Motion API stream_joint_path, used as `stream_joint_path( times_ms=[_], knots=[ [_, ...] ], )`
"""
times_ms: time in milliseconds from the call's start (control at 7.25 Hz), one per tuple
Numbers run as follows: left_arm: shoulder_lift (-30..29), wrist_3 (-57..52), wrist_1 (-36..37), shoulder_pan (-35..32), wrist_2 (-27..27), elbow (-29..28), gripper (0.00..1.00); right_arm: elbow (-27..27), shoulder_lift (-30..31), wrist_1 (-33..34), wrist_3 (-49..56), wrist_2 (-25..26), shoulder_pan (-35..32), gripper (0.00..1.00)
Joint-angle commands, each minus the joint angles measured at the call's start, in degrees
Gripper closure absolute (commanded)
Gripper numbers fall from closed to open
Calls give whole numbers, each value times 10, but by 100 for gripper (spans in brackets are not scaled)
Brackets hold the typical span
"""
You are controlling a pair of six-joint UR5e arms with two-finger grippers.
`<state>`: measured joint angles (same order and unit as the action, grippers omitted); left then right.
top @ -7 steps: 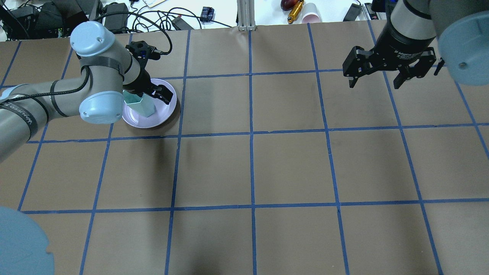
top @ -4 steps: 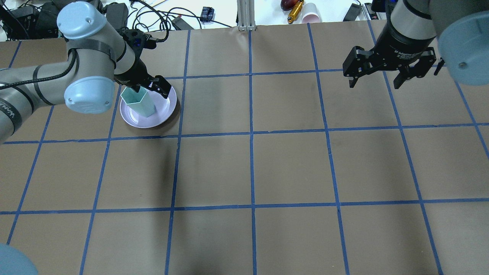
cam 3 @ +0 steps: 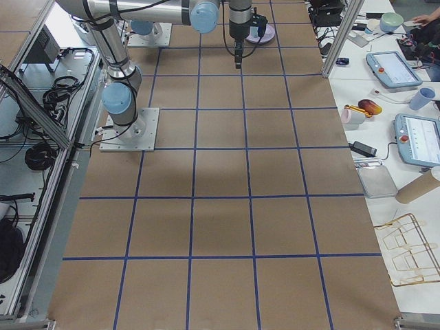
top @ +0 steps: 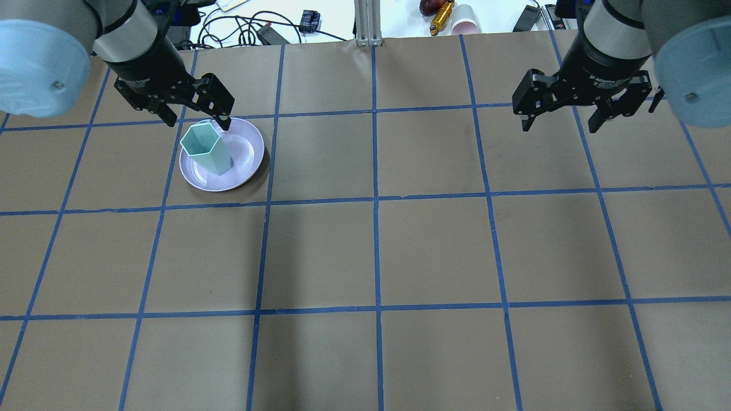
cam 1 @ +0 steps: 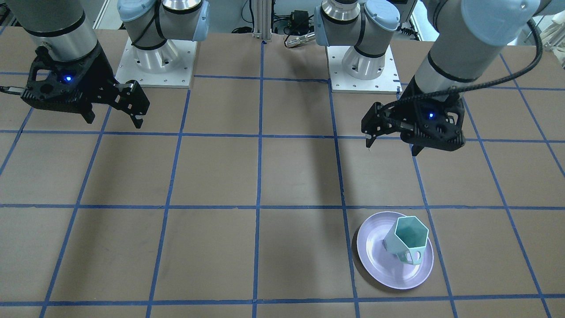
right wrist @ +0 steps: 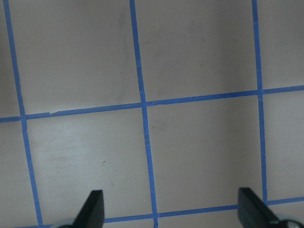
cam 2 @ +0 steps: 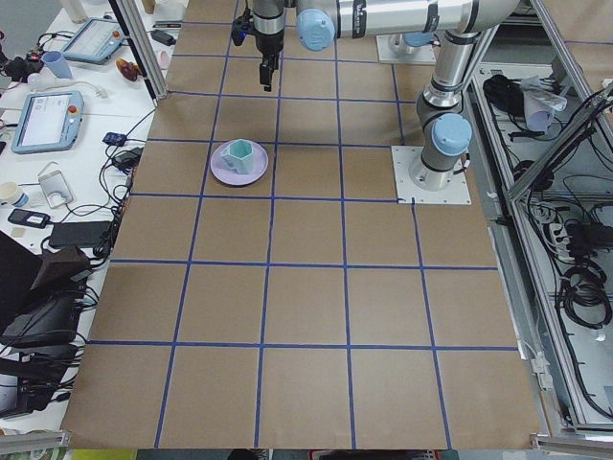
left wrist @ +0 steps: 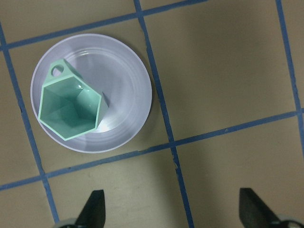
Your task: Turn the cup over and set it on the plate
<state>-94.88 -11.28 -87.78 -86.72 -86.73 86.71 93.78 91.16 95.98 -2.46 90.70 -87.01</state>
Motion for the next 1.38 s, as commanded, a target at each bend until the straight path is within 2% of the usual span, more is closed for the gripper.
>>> stream_joint_path(
  times_ms=[0, 414, 690, 1241],
  knots=[
    [-2, 41, -65, -6, -4, -33, 0, 0, 1, 0, 0, 0, 0, 0],
    [0, 86, -66, -17, -22, -37, 0, 0, 1, 0, 0, 0, 0, 0],
    [-2, 108, -43, -25, -20, -35, 0, 0, 0, 0, 0, 0, 0, 0],
    [-2, 104, -34, -25, -18, -34, 0, 0, 0, 0, 0, 0, 0, 0]
  ],
)
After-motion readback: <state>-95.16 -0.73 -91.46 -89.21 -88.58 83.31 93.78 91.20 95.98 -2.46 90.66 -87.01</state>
